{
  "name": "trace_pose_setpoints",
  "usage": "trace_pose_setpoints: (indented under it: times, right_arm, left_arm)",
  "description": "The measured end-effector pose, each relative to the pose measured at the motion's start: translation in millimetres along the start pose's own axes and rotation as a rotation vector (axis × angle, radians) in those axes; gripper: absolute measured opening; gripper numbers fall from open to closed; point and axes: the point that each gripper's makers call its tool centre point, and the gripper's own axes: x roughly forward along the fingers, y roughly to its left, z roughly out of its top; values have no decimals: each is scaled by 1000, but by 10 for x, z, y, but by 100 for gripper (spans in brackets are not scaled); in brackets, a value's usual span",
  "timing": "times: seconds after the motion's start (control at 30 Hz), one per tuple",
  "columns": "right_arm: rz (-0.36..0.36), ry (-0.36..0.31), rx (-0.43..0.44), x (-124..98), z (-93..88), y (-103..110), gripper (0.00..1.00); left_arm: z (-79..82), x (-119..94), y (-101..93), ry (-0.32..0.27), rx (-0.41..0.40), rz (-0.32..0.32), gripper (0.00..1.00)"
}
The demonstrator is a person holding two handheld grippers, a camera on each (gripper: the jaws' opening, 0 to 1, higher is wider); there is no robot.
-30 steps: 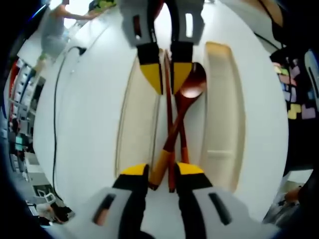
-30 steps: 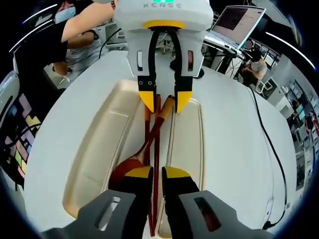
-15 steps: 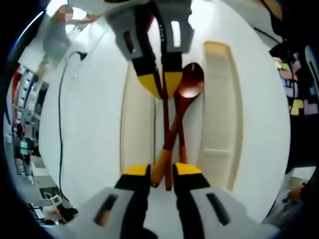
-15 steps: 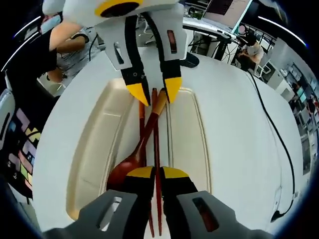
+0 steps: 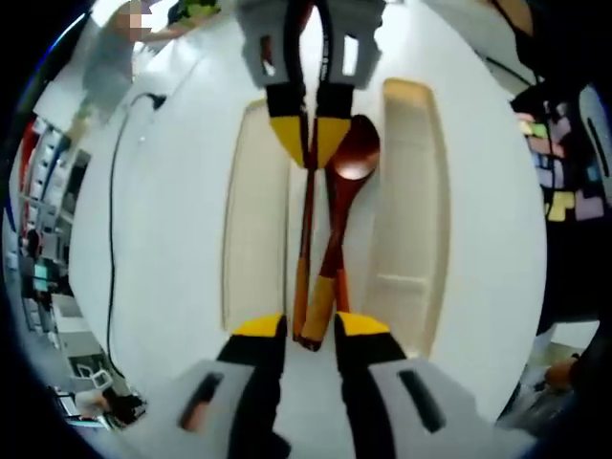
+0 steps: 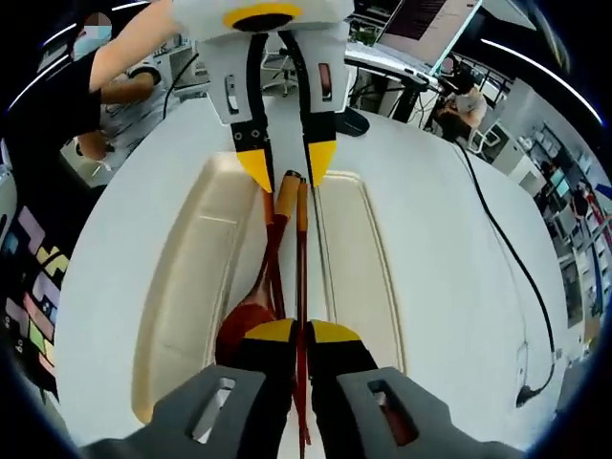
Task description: Arrange the utensils inside the cutlery case until each visible utensil rests in its matching compartment.
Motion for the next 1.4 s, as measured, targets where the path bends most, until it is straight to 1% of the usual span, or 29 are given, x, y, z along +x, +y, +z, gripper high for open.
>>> trace_pose_setpoints:
  times: [0.07, 0.2, 0.33, 0.43, 0.5, 0.63, 0.67, 0.7, 0.73, 0.77, 0.8, 0.87, 0.9, 1.0, 1.13, 1.17, 1.2, 1.27, 1.3, 1.37, 1.4]
  right_arm:
    - [-15, -6, 2, -50, 15, -39, 2]
    - [-20, -16, 4, -143, 40, -49, 2]
    - [-15, -47, 23, -191, 85, -59, 2]
    - [-6, -69, 32, -201, 109, -48, 2]
    - [0, -88, 38, -209, 124, -48, 2]
    - [-1, -101, 37, -234, 117, -59, 2]
    - [-3, -104, 38, -235, 118, -55, 2]
    - [-4, -106, 37, -242, 113, -55, 2]
    - [-6, -110, 39, -246, 114, -52, 2]
    - [-12, -117, 46, -257, 117, -61, 2]
    - [-12, -121, 49, -262, 117, -55, 2]
    - [-9, -133, 76, -272, 121, -32, 2]
    - [-6, -136, 95, -280, 125, -13, 2]
    - [5, -133, 107, -310, 140, 57, 2]
    - [17, -144, 109, -348, 182, 137, 2]
    - [34, -139, 163, -352, 175, 197, 3]
    - [71, -135, 185, -349, 178, 277, 3]
    - [84, -142, 167, -345, 177, 370, 3]
    - [92, -143, 164, -339, 170, 422, 3]
    - [104, -143, 149, -322, 158, 504, 3]
    - [106, -143, 148, -311, 156, 527, 3]
  left_arm:
    - [25, -24, 39, -8, 0, 13, 24]
    - [86, -27, 150, -34, 2, 60, 28]
    - [128, 26, 203, -44, 16, 72, 27]
    - [234, 56, 237, -90, 19, 79, 27]
    - [282, 77, 243, -109, 14, 75, 26]
    - [296, 84, 268, -113, 13, 86, 22]
    - [296, 77, 280, -114, 3, 87, 19]
    - [296, 64, 290, -119, -32, 90, 16]
    - [307, 48, 315, -130, -54, 101, 10]
    - [309, 18, 328, -133, -59, 94, 9]
    - [312, 1, 330, -140, -59, 91, 9]
    - [328, 0, 327, -154, -17, 105, 9]
    - [328, -3, 315, -156, -14, 109, 9]
    - [341, -29, 239, -161, 31, 84, 8]
    - [332, -72, 159, -154, 27, 53, 8]
    - [331, -90, 132, -154, 32, 54, 8]
    - [337, -110, 99, -156, 35, 51, 8]
    - [325, -137, -60, -152, 54, 11, 8]
    - [317, -147, -114, -149, 63, 3, 8]
    - [301, -151, -249, -140, 51, -37, 7]
    - [299, -150, -286, -137, 53, -42, 7]
